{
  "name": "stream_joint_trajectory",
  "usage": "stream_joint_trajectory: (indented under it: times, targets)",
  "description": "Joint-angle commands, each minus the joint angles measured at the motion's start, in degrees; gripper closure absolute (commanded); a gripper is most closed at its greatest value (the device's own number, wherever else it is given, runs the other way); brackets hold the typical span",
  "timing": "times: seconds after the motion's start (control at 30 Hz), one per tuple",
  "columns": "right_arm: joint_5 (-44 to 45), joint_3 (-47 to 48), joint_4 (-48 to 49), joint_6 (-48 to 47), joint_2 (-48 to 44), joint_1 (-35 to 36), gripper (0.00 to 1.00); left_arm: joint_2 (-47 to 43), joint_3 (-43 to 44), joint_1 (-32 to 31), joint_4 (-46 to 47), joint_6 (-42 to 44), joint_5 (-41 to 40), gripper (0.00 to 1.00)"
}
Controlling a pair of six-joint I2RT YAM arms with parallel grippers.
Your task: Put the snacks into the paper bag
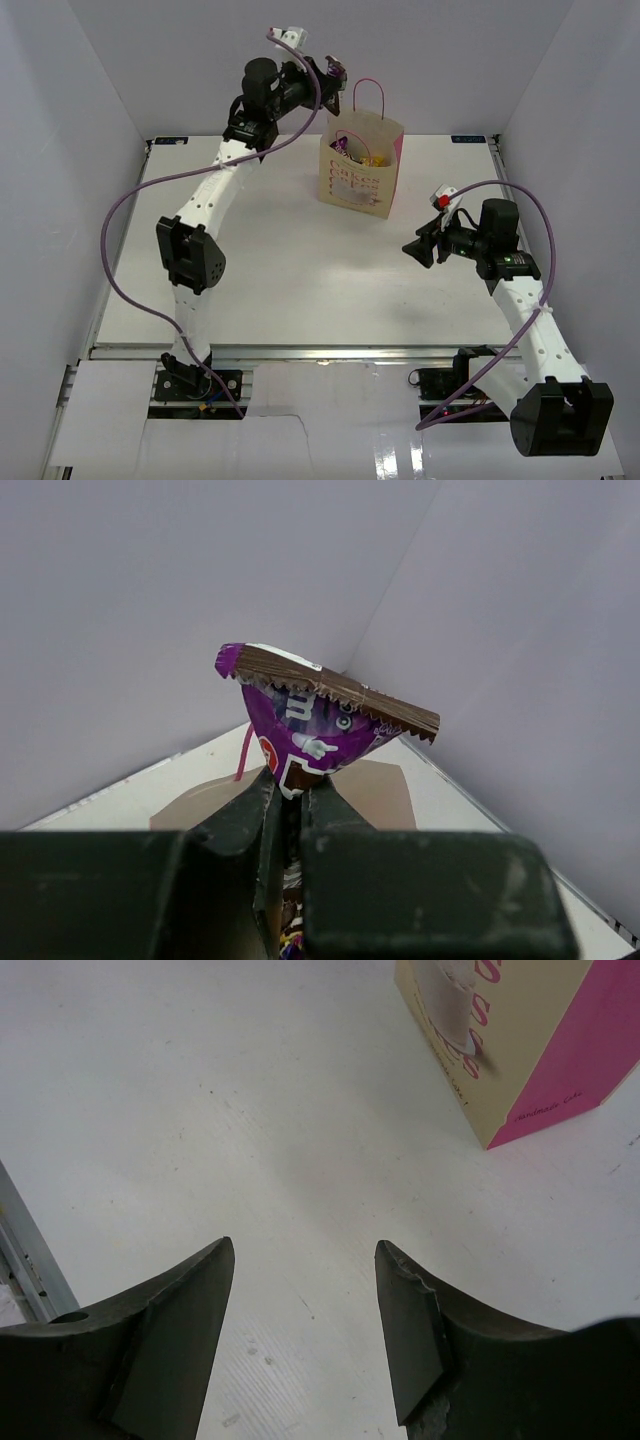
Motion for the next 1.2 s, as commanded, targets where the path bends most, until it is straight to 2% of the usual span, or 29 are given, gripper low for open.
stream_joint_trajectory:
  times: [0.0, 0.07, 0.1, 0.2, 0.23, 0.33, 0.37, 0.5, 0.57, 0.6, 0.63, 0.7, 0.73, 0.77, 0.8, 0.87, 0.9, 1.0, 1.03, 1.1, 1.13, 1.17]
  targets:
    - [-1.1, -0.8, 0.8, -0.1, -1.2, -0.4, 0.36, 2.5, 4.9, -2.5, 2.0, 0.3, 1.1, 0.85]
    - [-0.9, -1.0, 0.8, -0.2, -1.4, -0.5, 0.36, 3.7, 5.1, -3.1, 2.0, 0.2, 0.5, 0.81]
    - [-0.8, -1.1, 0.8, -0.4, -1.4, -0.6, 0.35, 3.8, 4.9, -3.3, 1.7, 0.2, 0.3, 0.72]
    - [-0.6, -1.5, 0.9, -0.6, -1.6, -0.7, 0.35, 3.4, 4.4, -3.8, 0.4, -0.1, -0.7, 0.56]
    - [-0.6, -1.9, 0.9, -0.6, -1.6, -0.7, 0.35, 3.2, 4.3, -3.8, -0.4, -0.3, -1.7, 0.44]
    - [-0.7, -2.0, 1.0, -0.8, -1.3, -0.7, 0.35, 1.7, 4.4, -3.8, -2.4, -0.3, -4.1, 0.22]
    - [-0.6, -2.0, 1.0, -0.8, -1.3, -0.8, 0.35, 0.5, 4.4, -3.8, -3.0, -0.1, -6.2, 0.20]
    - [-0.5, -2.0, 0.9, -1.0, -1.1, -0.8, 0.35, -4.0, 3.6, -1.2, -9.0, -3.1, -12.7, 0.20]
    - [-0.2, -2.2, 0.9, -1.2, -1.2, -0.7, 0.35, -7.8, -3.0, 1.0, -13.3, -7.2, -14.6, 0.27]
    - [-0.2, -2.4, 0.8, -1.2, -1.3, -0.7, 0.35, -12.9, -7.0, 3.9, -14.2, -8.8, -15.6, 0.30]
    - [0.1, -2.5, 0.8, -1.3, -1.4, -0.8, 0.35, -15.9, -17.1, 5.5, -15.6, -10.4, -16.4, 0.33]
    - [0.6, -3.0, 0.9, -1.4, -1.7, -0.8, 0.34, -25.6, -28.9, 11.6, -15.8, -15.4, -18.1, 0.36]
    - [1.1, -3.0, 0.9, -1.4, -1.8, -0.9, 0.34, -28.6, -39.5, 13.9, -16.3, -16.7, -19.1, 0.37]
    - [1.2, -3.1, 0.9, -1.4, -1.8, -0.9, 0.34, -31.3, -44.0, 16.1, -17.0, -18.2, -20.6, 0.37]
    - [1.3, -3.1, 0.9, -1.4, -1.8, -0.9, 0.34, -33.6, -47.5, 20.0, -18.1, -18.7, -24.7, 0.36]
    - [1.4, -3.0, 0.8, -1.3, -1.8, -1.2, 0.34, -37.9, -54.8, 23.2, -22.6, -19.6, -28.5, 0.30]
    - [1.5, -3.0, 0.8, -1.3, -1.6, -1.2, 0.34, -38.6, -56.6, 27.0, -23.5, -18.5, -29.5, 0.25]
    - [1.3, -3.1, 0.9, -1.3, -1.0, -1.2, 0.34, -38.8, -60.7, 30.6, -24.8, -16.6, -30.3, 0.16]
    - [1.3, -3.1, 0.9, -1.3, -0.8, -1.2, 0.34, -38.4, -61.1, 31.0, -26.4, -19.3, -31.8, 0.09]
    - [1.2, -3.1, 0.9, -1.2, -0.4, -1.1, 0.34, -36.4, -62.1, 33.0, -28.3, -25.5, -31.9, 0.09]
    - [1.2, -3.2, 0.9, -1.1, -0.4, -1.1, 0.34, -35.3, -62.0, 33.8, -31.8, -34.1, -31.7, 0.09]
    - [1.2, -3.2, 0.9, -1.1, -0.3, -1.2, 0.34, -32.5, -61.8, 34.8, -33.8, -38.6, -31.2, 0.09]
